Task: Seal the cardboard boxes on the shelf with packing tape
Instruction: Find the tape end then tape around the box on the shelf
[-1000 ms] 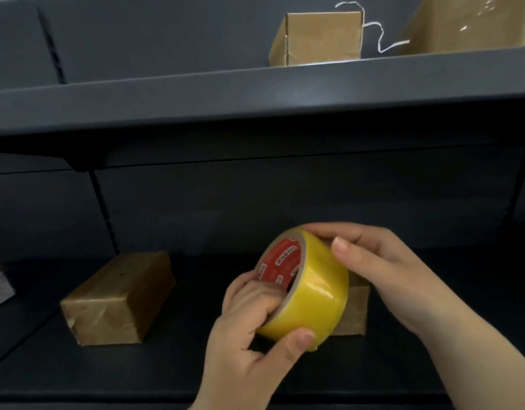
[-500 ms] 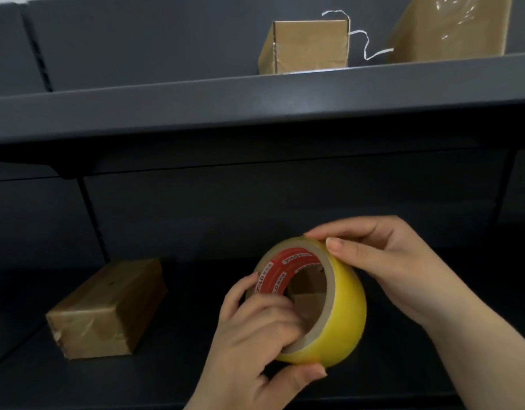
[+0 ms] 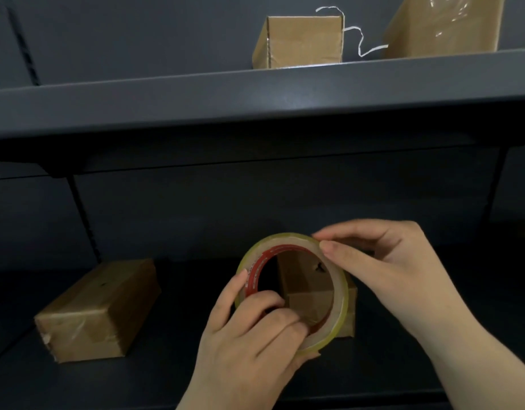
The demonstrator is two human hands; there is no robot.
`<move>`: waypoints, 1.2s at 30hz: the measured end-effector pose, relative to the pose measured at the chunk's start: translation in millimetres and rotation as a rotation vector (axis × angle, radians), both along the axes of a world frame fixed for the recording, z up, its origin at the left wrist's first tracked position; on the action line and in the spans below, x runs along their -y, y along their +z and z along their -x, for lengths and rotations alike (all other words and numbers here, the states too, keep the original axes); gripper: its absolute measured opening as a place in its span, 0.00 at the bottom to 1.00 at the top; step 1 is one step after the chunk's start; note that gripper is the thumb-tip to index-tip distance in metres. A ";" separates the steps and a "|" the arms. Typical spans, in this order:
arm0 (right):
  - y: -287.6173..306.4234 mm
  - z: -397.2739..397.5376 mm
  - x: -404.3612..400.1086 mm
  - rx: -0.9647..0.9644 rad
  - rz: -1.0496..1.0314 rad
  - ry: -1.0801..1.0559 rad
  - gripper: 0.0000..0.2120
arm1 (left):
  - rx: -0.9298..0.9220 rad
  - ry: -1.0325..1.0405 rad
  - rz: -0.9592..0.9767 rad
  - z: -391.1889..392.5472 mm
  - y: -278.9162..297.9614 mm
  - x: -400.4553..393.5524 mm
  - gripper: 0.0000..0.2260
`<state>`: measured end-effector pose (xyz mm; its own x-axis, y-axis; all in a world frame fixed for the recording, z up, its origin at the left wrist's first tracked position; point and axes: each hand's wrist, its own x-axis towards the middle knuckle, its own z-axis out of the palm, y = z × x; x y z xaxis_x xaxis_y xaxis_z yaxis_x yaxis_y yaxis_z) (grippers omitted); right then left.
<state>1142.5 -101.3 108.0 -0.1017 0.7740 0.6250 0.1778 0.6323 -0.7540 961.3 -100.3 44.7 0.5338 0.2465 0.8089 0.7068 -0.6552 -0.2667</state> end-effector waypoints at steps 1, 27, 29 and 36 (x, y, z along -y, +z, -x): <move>-1.3 -0.2 -1.5 -0.009 0.008 0.001 0.13 | -0.011 0.006 0.005 0.3 -0.8 -1.1 0.10; -7.2 -6.5 -22.4 0.271 0.196 -0.178 0.24 | -0.152 0.093 0.030 -2.8 -5.3 -7.3 0.02; -7.4 -5.9 -21.0 0.327 0.176 -0.191 0.22 | -0.148 0.088 0.031 -2.5 -5.4 -8.0 0.02; -12.8 -11.2 -24.6 0.271 0.189 -0.105 0.15 | -0.137 0.076 0.037 0.1 -6.1 -11.2 0.06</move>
